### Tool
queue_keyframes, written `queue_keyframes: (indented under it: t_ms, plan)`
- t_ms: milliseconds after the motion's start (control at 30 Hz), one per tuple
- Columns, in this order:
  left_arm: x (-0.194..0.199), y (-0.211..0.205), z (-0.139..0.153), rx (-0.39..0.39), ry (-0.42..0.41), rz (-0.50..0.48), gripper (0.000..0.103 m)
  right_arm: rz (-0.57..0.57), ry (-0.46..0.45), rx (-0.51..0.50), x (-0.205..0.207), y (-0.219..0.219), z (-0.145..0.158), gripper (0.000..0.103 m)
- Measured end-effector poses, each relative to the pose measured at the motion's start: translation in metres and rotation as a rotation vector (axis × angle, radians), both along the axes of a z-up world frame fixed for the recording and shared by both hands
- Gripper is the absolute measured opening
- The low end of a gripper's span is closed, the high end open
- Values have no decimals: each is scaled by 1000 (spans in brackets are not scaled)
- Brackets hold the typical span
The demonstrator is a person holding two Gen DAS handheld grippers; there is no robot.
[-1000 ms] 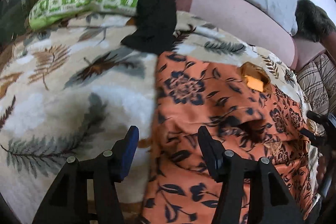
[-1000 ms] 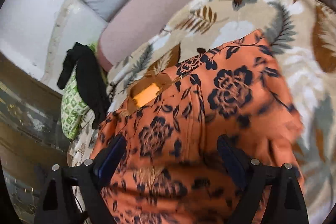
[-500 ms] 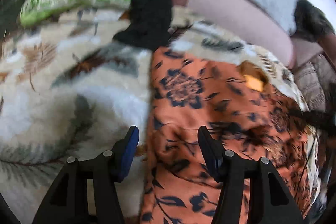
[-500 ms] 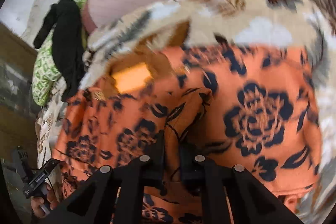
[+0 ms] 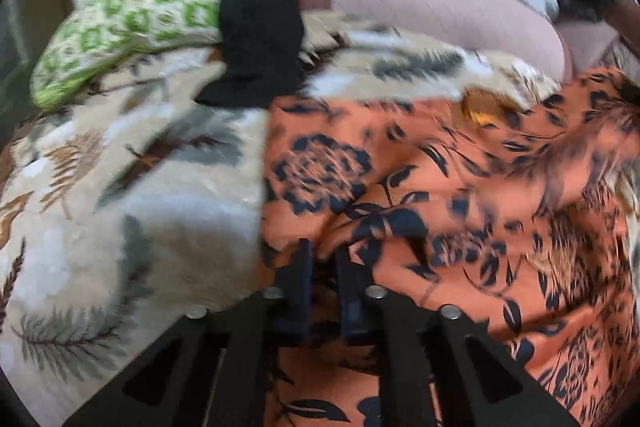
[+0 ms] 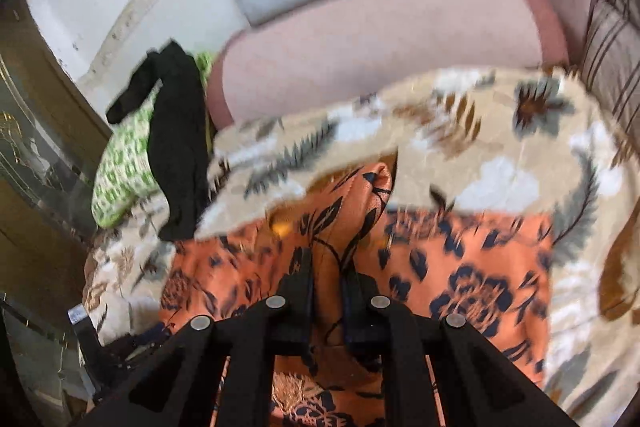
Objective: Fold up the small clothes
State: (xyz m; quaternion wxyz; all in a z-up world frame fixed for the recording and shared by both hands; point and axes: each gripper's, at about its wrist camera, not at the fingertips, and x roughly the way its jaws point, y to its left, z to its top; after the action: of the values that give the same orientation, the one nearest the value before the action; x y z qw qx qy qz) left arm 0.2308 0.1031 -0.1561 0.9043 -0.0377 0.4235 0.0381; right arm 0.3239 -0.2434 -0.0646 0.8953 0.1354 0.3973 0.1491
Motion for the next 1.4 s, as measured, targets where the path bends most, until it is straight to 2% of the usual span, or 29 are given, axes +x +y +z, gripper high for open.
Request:
queue_keyframes:
  t_ms: [67,100,167,267,300,333,367,400,433,467,500,567,633,700,733,800,833,900,933,967,1000,1033,1067,1100,1133,1200,1233,1300,1400]
  plan:
    - [-1,4,-3,-15,2,14,10,-4,-57,-40,-7,0,10,11]
    - [2,4,-11,-42,51,-8,10,0,-57,-76,-9,2,6,11]
    - [4,1,-21,-53,100,-41,11,-32,-15,-176,-4,1,-25,11]
    - [-7,2,-7,-70,80,-68,18,-77,240,-176,12,-23,-103,15]
    - [-12,7,2,-88,54,-55,19,-75,297,-174,11,-26,-119,15]
    - [-15,11,10,-91,33,-44,24,-65,288,-172,6,-29,-123,18]
    - [-17,14,18,-95,13,-35,26,-57,261,-183,1,-29,-121,21]
    - [-18,17,27,-108,-5,-32,28,-55,246,-205,-3,-30,-114,34]
    - [-17,18,32,-123,-16,-37,29,-62,232,-205,-6,-32,-109,57]
    - [-15,18,36,-140,-25,-48,30,-83,204,-196,-9,-37,-100,67]
    - [-11,16,38,-147,-31,-56,35,-118,162,-179,-13,-42,-88,70]
    - [2,10,29,-131,-13,-61,38,-162,102,-84,-20,-53,-68,70]
    - [19,7,6,-119,67,-49,38,-116,77,92,-24,-54,-56,70]
    - [29,1,-23,-70,131,-47,37,-13,117,238,-18,-46,-63,70]
    - [27,-2,-22,-33,99,-57,38,16,146,258,-14,-43,-71,70]
    - [26,-8,-16,-4,110,-64,38,1,285,190,-2,-42,-115,70]
    - [24,-7,-8,-28,111,-54,37,-38,348,185,4,-48,-134,64]
    - [12,-3,10,-64,51,-63,39,-99,305,284,-5,-63,-129,56]
    - [3,-3,17,-53,-5,-67,51,-91,253,271,-13,-62,-113,58]
    - [-1,-5,18,-27,-20,-62,60,-77,216,262,-17,-60,-104,60]
    - [-1,-7,12,4,-5,-60,71,-52,174,265,-24,-57,-96,69]
    - [5,-10,-6,13,74,-82,71,-36,170,259,-25,-56,-97,83]
    - [13,-9,-27,-17,177,-104,71,-38,214,215,-23,-54,-108,88]
    - [10,-7,-32,5,173,-81,73,-59,303,138,-16,-56,-128,89]
    - [4,-7,-24,27,142,-62,72,-90,334,152,-15,-65,-138,80]
    - [-11,-2,-1,-28,100,-69,71,-128,273,198,-31,-75,-114,79]
    - [-26,3,16,-64,46,-63,71,-117,202,214,-46,-79,-96,79]
    - [-51,9,36,-76,-3,-31,72,-122,109,178,-76,-90,-68,79]
    - [-100,23,48,-155,-19,-5,73,-169,107,108,-132,-118,-58,80]
